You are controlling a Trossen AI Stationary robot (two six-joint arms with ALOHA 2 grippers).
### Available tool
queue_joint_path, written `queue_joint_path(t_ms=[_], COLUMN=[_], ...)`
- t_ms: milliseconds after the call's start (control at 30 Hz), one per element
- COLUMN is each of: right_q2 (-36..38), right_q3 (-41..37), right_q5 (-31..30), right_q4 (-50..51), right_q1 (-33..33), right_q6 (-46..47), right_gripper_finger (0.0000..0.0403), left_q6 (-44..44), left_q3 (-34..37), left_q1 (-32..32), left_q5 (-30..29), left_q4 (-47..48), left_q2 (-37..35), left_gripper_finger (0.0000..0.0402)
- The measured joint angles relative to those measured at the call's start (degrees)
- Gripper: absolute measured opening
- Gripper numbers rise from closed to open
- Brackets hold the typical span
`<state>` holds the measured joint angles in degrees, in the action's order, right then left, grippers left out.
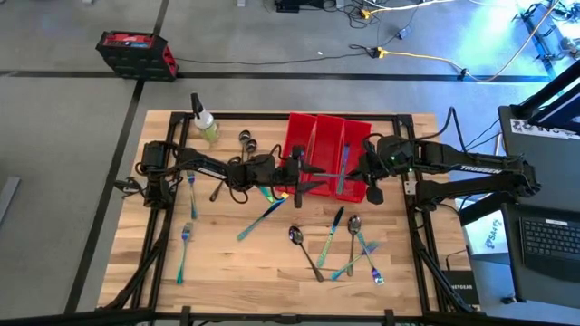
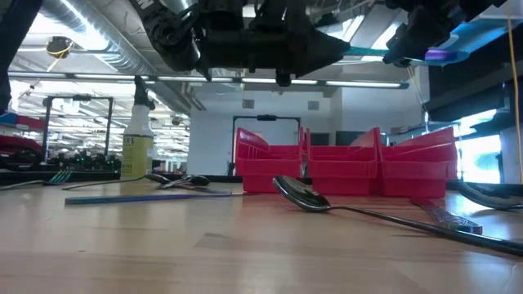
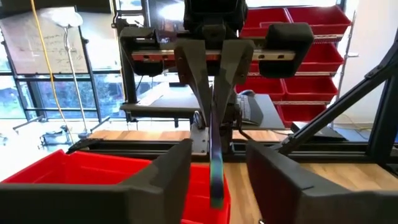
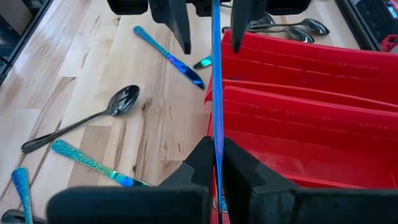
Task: Sort silverware
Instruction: Put the blue knife into the right red silverware bin
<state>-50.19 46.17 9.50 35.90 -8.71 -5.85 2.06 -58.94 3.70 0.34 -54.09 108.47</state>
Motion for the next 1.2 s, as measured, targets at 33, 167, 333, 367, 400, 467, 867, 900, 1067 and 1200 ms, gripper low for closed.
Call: queue_joint_path(t_ms=[33,167,333,367,400,467,867,900,1067,1200], right_q2=[0.0,0.0,0.0,0.0,0.0,0.0,0.0,0.0,0.0,0.0], right_q3=[0.0,0.0,0.0,0.0,0.0,0.0,0.0,0.0,0.0,0.0], right_q5=[0.0,-0.14,-0.5,-0.49,-0.5,-0.5,-0.94,-0.94,-0.96,-0.96], right_q4=[0.01,0.22,0.26,0.26,0.26,0.26,0.24,0.22,0.17,0.17], right_q1=[0.0,0.0,0.0,0.0,0.0,0.0,0.0,0.0,0.0,0.0], right_q6=[0.0,0.0,0.01,0.0,0.0,0.02,0.0,0.0,-0.5,-0.56], right_gripper_finger=[0.0,0.0,0.0,0.0,0.0,0.0,0.0,0.0,0.0,0.0], left_q6=[-0.15,-0.17,-0.17,-0.17,-0.17,-0.17,-3.36,-3.11,-0.87,-1.76], left_q3=[0.0,0.0,0.0,0.0,0.0,0.0,0.0,0.0,0.0,0.0], left_q1=[-0.02,-0.28,-0.35,-0.33,-0.33,-0.35,-0.26,-0.25,-0.32,-0.33], left_q5=[0.02,0.02,0.07,0.15,0.42,0.5,-2.45,-2.47,-3.22,-3.39], left_q4=[-0.06,-0.51,-1.07,-0.96,-0.92,-1.0,-0.46,-0.31,4.5,5.58], left_q2=[0.0,0.0,0.0,0.0,0.0,0.0,0.0,0.0,0.0,0.02], left_gripper_finger=[0.0122,0.0106,0.0104,0.0104,0.0104,0.0104,0.0084,0.0075,0.0015,0.0002])
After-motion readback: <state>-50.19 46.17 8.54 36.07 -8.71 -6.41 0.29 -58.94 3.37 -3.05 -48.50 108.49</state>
